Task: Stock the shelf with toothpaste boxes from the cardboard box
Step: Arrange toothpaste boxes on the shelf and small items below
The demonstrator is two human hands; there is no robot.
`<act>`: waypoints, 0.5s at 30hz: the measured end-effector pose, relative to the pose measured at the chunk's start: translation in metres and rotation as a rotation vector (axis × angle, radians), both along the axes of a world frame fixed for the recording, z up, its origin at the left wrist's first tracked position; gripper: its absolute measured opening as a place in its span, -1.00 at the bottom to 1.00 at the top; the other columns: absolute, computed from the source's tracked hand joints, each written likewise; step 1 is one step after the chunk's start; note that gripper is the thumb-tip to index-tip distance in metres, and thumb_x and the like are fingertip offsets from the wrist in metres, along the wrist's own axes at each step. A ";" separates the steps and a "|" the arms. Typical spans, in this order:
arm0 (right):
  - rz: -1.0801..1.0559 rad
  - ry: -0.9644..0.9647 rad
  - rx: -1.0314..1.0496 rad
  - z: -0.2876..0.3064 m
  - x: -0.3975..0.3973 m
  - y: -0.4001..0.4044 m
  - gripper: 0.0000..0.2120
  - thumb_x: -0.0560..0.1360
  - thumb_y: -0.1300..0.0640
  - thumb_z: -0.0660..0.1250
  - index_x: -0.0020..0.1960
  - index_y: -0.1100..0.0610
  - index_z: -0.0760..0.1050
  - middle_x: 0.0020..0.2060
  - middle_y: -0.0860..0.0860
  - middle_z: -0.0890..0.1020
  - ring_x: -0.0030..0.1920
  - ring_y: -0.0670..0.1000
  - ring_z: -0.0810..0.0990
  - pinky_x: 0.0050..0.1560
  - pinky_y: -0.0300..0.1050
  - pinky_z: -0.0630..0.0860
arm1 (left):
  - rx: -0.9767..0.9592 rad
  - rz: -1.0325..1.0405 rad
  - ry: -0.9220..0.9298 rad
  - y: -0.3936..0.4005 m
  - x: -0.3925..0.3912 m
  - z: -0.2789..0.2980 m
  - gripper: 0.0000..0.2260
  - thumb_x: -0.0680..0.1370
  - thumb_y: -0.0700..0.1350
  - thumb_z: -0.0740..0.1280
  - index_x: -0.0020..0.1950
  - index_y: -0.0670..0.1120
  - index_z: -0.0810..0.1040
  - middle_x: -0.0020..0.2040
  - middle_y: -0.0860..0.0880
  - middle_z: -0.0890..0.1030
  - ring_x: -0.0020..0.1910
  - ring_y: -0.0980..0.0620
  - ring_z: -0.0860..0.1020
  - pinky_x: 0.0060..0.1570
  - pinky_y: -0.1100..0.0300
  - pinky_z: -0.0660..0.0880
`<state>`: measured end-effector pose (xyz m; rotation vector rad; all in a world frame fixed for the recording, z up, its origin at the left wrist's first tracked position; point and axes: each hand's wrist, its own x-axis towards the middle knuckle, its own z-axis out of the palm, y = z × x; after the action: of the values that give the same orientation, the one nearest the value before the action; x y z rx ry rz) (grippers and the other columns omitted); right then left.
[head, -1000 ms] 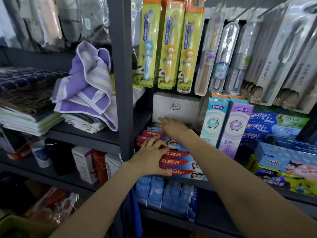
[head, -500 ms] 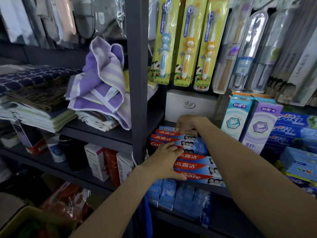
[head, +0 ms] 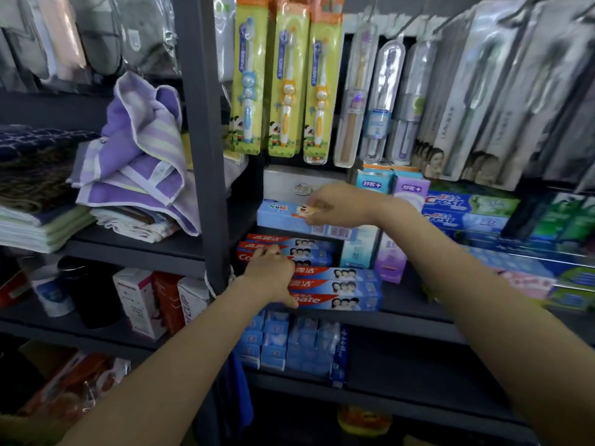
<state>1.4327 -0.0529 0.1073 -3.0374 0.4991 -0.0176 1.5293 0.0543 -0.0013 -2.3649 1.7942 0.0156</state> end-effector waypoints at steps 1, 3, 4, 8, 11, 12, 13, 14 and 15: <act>-0.009 0.000 0.012 0.007 -0.023 -0.002 -0.67 0.55 0.01 0.26 0.10 0.28 0.49 -0.03 0.12 0.53 0.01 0.14 0.51 -0.09 -0.04 0.36 | 0.032 0.022 -0.037 -0.003 -0.006 0.005 -0.43 0.40 0.19 0.39 0.27 -0.12 0.41 0.29 -0.09 0.43 0.33 -0.11 0.26 0.34 -0.01 0.16; -0.062 0.015 0.014 0.019 -0.070 -0.009 -0.75 0.50 0.04 0.34 -0.02 0.24 0.53 -0.18 0.04 0.56 -0.15 0.04 0.52 -0.11 -0.05 0.41 | 0.111 0.074 -0.121 -0.010 -0.022 0.014 -0.48 0.41 0.11 0.42 0.26 -0.12 0.42 0.29 -0.10 0.45 0.32 -0.13 0.31 0.34 -0.02 0.18; -0.107 0.025 -0.007 0.022 -0.091 -0.016 -0.79 0.47 0.06 0.36 -0.12 0.22 0.53 -0.29 0.02 0.54 -0.24 0.02 0.49 -0.20 -0.09 0.37 | 0.143 0.099 -0.171 -0.014 -0.030 0.018 -0.48 0.43 0.07 0.42 0.29 -0.12 0.40 0.31 -0.10 0.44 0.34 -0.13 0.32 0.35 -0.01 0.18; -0.383 0.007 -0.073 0.018 -0.160 -0.052 -0.74 0.40 0.13 0.40 -0.08 0.35 0.53 -0.28 0.23 0.55 -0.25 0.07 0.45 -0.29 -0.08 0.24 | 0.206 0.194 -0.265 -0.033 -0.055 0.016 -0.61 0.56 -0.10 0.26 0.38 -0.13 0.35 0.38 -0.08 0.38 0.38 -0.10 0.32 0.37 0.03 0.25; -0.534 -0.013 -0.074 0.005 -0.194 -0.084 -0.65 0.41 0.12 0.40 0.06 0.36 0.51 -0.08 0.26 0.58 -0.11 0.16 0.51 -0.17 -0.06 0.34 | 0.253 0.239 -0.294 -0.043 -0.061 0.007 -0.66 0.57 -0.16 0.21 0.35 -0.10 0.40 0.35 -0.07 0.42 0.32 -0.08 0.40 0.26 0.03 0.40; -0.561 -0.018 -0.060 0.000 -0.201 -0.090 -0.70 0.42 0.12 0.39 0.01 0.35 0.50 -0.15 0.21 0.55 -0.15 0.14 0.47 -0.19 -0.08 0.32 | 0.264 0.250 -0.296 -0.045 -0.063 0.006 -0.66 0.56 -0.17 0.22 0.34 -0.10 0.41 0.34 -0.07 0.42 0.31 -0.07 0.41 0.23 0.03 0.43; -0.583 -0.014 -0.050 -0.007 -0.205 -0.096 -0.77 0.42 0.13 0.38 -0.11 0.31 0.48 -0.25 0.16 0.48 -0.21 0.10 0.41 -0.26 -0.10 0.27 | 0.269 0.261 -0.294 -0.046 -0.064 0.007 -0.66 0.56 -0.17 0.22 0.34 -0.11 0.41 0.35 -0.07 0.42 0.30 -0.07 0.41 0.22 0.03 0.44; -0.603 -0.004 -0.043 -0.014 -0.208 -0.101 -0.78 0.43 0.14 0.36 -0.23 0.26 0.40 -0.33 0.11 0.39 -0.26 0.08 0.35 -0.33 -0.12 0.19 | 0.267 0.265 -0.288 -0.046 -0.065 0.009 -0.67 0.56 -0.17 0.22 0.34 -0.11 0.41 0.35 -0.07 0.41 0.31 -0.08 0.41 0.22 0.03 0.44; -0.621 0.011 -0.041 -0.021 -0.209 -0.107 -0.74 0.45 0.15 0.35 -0.27 0.24 0.32 -0.36 0.10 0.33 -0.28 0.07 0.31 -0.36 -0.13 0.13 | 0.264 0.261 -0.282 -0.047 -0.065 0.011 -0.67 0.56 -0.18 0.22 0.34 -0.11 0.41 0.36 -0.08 0.40 0.32 -0.08 0.40 0.24 0.03 0.42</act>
<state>1.2233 -0.1604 0.0863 -2.7823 1.4243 -0.0413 1.4641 0.0076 0.0094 -2.2613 1.2668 -0.0423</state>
